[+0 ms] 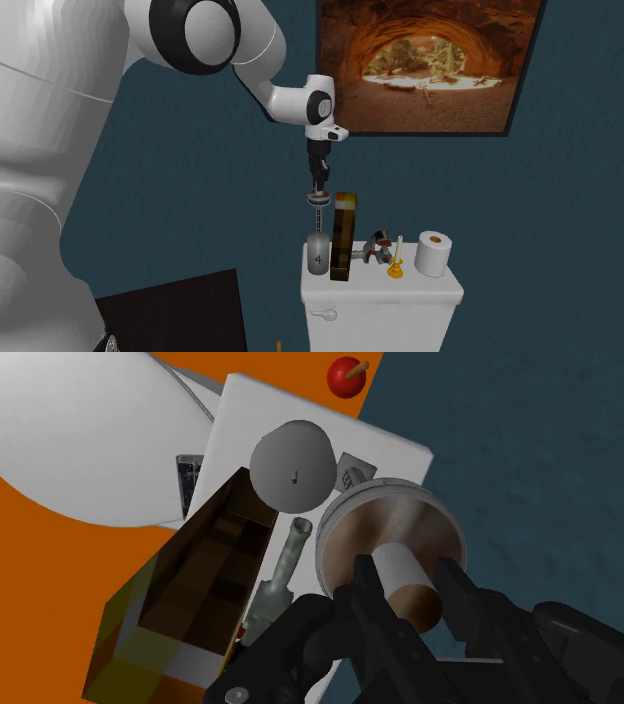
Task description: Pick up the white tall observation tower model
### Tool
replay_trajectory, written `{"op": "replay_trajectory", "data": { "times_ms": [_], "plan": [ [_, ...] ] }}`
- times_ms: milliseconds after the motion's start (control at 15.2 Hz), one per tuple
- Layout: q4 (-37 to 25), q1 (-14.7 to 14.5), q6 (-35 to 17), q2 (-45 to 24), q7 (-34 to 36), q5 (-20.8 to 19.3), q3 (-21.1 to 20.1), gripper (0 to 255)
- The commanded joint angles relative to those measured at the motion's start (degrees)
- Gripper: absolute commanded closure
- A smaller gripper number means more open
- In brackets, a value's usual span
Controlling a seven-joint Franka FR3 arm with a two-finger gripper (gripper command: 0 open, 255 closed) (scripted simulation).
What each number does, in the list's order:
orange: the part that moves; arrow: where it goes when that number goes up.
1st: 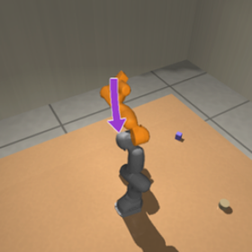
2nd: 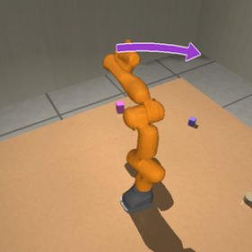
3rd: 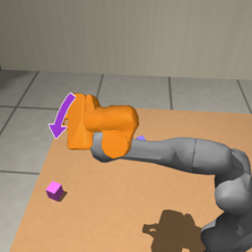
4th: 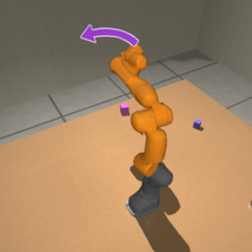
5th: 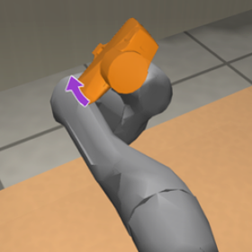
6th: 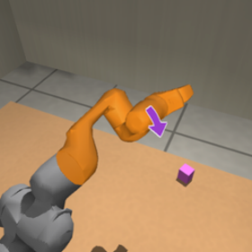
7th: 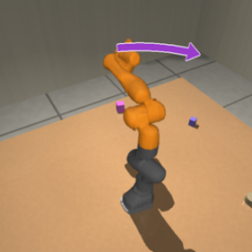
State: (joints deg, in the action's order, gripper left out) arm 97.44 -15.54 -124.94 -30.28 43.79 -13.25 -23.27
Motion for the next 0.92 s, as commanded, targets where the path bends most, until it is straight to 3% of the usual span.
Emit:
{"op": "replay_trajectory", "data": {
  "times_ms": [0, 858],
  "plan": [
    [-0.45, 0.10, 1.09, 0.70, -0.18, 0.34, -0.22, 255],
    [-4.15, 0.70, 8.53, 4.73, -1.41, 2.41, -1.37, 255]
  ]
}}
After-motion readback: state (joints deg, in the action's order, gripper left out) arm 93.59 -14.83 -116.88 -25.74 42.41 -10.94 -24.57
